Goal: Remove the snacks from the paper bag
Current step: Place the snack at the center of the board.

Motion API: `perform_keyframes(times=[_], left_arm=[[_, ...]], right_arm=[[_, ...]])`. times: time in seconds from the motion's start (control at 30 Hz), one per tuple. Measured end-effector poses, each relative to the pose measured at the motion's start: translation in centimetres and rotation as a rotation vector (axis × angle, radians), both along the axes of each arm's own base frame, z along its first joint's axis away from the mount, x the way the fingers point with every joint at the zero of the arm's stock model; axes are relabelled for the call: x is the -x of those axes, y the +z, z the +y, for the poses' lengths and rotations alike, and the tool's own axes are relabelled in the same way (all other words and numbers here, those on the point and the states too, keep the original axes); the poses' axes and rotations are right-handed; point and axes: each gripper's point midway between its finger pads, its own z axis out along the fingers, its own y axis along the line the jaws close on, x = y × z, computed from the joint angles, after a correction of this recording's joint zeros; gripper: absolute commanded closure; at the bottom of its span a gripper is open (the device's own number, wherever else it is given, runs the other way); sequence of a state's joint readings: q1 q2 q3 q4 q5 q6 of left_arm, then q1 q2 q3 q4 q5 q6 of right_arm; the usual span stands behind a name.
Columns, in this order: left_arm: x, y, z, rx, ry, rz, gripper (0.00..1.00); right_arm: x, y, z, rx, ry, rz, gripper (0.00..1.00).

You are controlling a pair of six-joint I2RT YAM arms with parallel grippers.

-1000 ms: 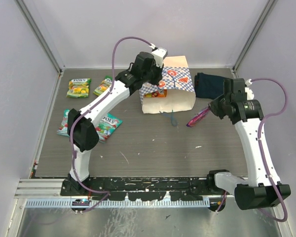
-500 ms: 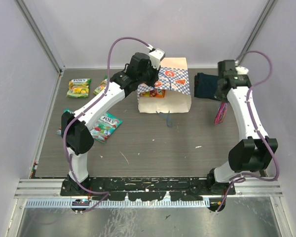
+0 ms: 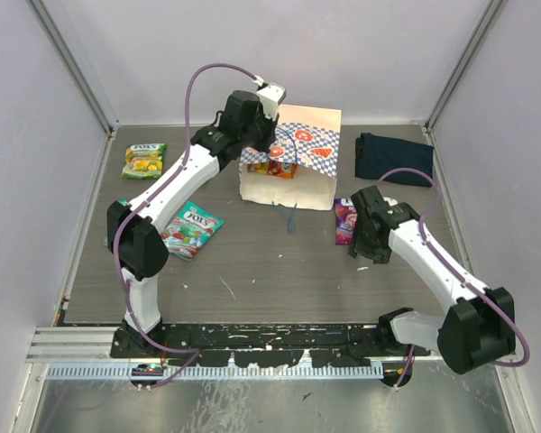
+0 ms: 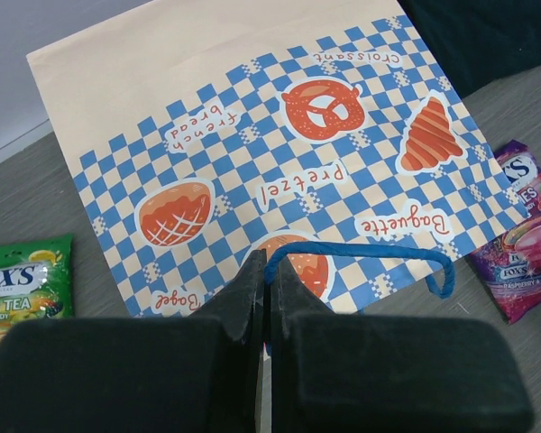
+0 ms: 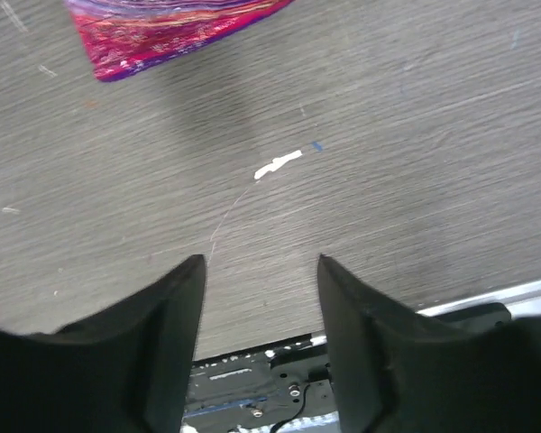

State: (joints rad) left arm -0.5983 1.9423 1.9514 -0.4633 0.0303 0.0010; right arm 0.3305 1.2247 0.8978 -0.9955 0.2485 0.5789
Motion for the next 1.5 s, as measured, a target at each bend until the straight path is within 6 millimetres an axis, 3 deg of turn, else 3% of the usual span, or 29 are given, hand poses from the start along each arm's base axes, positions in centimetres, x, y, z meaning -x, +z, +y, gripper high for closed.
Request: perform_keyframes(times=[0.13,0.23,0.37,0.47,0.67,0.83,0.93,1.0,1.13,1.2,1.37,1.5], left_arm=[[-0.1,-0.1,0.2,0.004,0.009,0.009,1.00],[0.0,-0.2,0.3,0.002,0.010,0.016,1.00],[0.2,-0.4,0.3,-0.001,0.011,0.029,1.00],[0.3,-0.5,0.4,-0.003,0.012,0.037,1.00],[0.5,-0.7,0.4,0.009,0.024,0.058,1.00],[0.7,-0.9,0.5,0.003,0.024,0.068,1.00],[0.7,-1.0,0.5,-0.002,0.024,0.072,1.00],[0.8,-1.1,0.6,-0.007,0.022,0.073,1.00],[0.8,-1.2,0.8,-0.020,0.023,0.070,1.00],[0.7,-1.3,0.9,-0.030,0.021,0.066,1.00],[0.5,-1.3,1.3,-0.038,0.024,0.064,1.00],[0.2,-1.3,1.7,-0.039,0.032,0.064,1.00]], right_arm=[[-0.2,1.6,0.7,-0.066,-0.044,-0.074,0.15],[-1.7,3.2,1.0,-0.085,-0.081,-0.148,0.10],[-5.8,4.1,1.8,-0.075,-0.106,-0.195,0.06],[-8.7,2.5,2.0,-0.041,-0.112,-0.189,0.06],[-12.8,-2.2,-0.1,-0.011,-0.136,-0.151,0.21],[-14.8,-3.7,-2.5,-0.008,-0.162,-0.170,0.30],[-15.6,-4.7,-2.3,-0.022,-0.134,-0.168,0.35],[-15.9,-5.3,-1.9,-0.034,-0.119,-0.167,0.40],[-16.1,-5.8,-1.7,-0.042,-0.104,-0.180,0.71],[-16.4,-5.7,-1.7,-0.045,-0.103,-0.199,0.80],[-15.9,-5.3,-2.2,-0.044,-0.119,-0.230,0.82],[-13.3,-5.2,-3.8,-0.031,-0.150,-0.195,0.81]])
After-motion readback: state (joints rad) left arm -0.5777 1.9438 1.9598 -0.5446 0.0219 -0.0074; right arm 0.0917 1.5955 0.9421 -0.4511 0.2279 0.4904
